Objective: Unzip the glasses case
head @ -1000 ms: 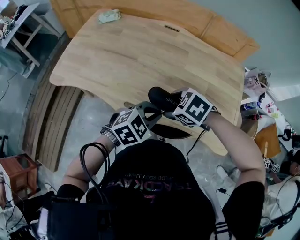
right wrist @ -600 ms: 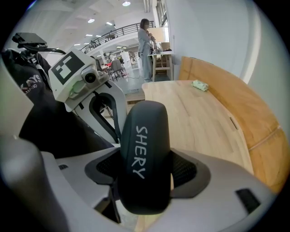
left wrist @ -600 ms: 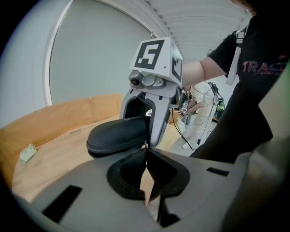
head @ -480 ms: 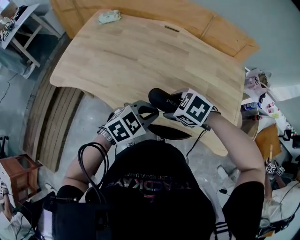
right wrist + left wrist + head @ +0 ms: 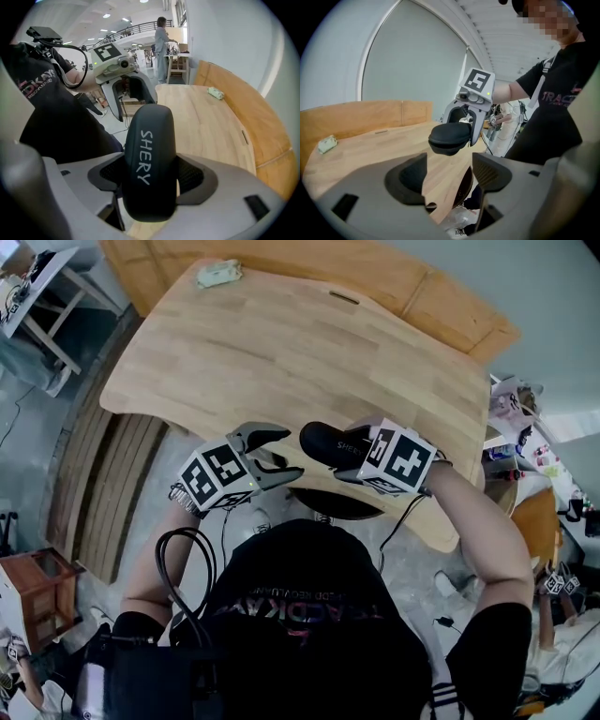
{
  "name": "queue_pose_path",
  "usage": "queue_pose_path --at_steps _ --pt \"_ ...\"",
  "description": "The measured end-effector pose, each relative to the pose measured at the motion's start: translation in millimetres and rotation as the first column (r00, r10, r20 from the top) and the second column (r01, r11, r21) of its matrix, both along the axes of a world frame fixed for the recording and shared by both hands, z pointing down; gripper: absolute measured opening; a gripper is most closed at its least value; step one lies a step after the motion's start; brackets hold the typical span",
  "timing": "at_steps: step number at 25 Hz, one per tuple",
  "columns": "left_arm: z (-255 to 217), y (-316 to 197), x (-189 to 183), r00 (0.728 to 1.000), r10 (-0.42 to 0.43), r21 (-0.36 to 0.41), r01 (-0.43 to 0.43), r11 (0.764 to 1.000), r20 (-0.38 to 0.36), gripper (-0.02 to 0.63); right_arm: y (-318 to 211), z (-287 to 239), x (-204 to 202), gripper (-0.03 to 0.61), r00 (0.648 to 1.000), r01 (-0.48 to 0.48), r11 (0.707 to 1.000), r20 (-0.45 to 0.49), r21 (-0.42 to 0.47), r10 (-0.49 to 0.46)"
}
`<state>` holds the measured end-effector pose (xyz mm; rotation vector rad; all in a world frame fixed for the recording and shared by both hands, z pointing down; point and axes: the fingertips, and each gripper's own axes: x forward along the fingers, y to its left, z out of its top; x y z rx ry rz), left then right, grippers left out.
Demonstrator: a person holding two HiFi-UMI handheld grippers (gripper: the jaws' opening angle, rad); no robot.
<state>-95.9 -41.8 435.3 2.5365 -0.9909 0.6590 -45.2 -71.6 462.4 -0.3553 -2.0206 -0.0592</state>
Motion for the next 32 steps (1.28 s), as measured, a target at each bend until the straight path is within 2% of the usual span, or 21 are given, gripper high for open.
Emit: queue_pose_path --at_steps 3,7,13,20,22,27,32 --pt "-9 -3 10 0.998 0.048 0.024 -0.047 0.999 -0.038 0.350 10 -3 -1 0.339 0.998 0.059 0.998 0.004 0.006 -0.059" --pt "-21 -4 23 0.987 0.110 0.037 -0.106 0.994 -0.121 0.364 26 -8 1 0.339 0.989 0.145 0.989 -0.003 0.024 -0.145" --pt "-29 5 44 0.959 0.264 0.056 -0.259 0.964 -0.109 0.362 40 -21 2 0.339 0.961 0.277 0.960 -0.009 0.048 -0.277" --pt "-36 16 63 0.919 0.367 0.077 -0.359 0.930 -0.144 0.362 54 -31 1 0.341 0.926 0.377 0.925 0.003 0.044 -0.377" --pt "-37 17 65 0.915 0.375 0.089 -0.365 0.927 -0.151 0.357 55 -32 1 0.339 0.918 0.395 0.918 0.006 0.040 -0.396" --pt "-49 14 56 0.914 0.340 0.114 -0.322 0.940 -0.221 0.345 54 -40 -7 0.344 0.916 0.395 0.918 0.060 0.025 -0.396" --pt "-55 12 45 0.928 0.296 0.138 -0.271 0.953 -0.227 0.341 50 -47 -16 0.347 0.914 0.393 0.918 0.088 0.051 -0.396"
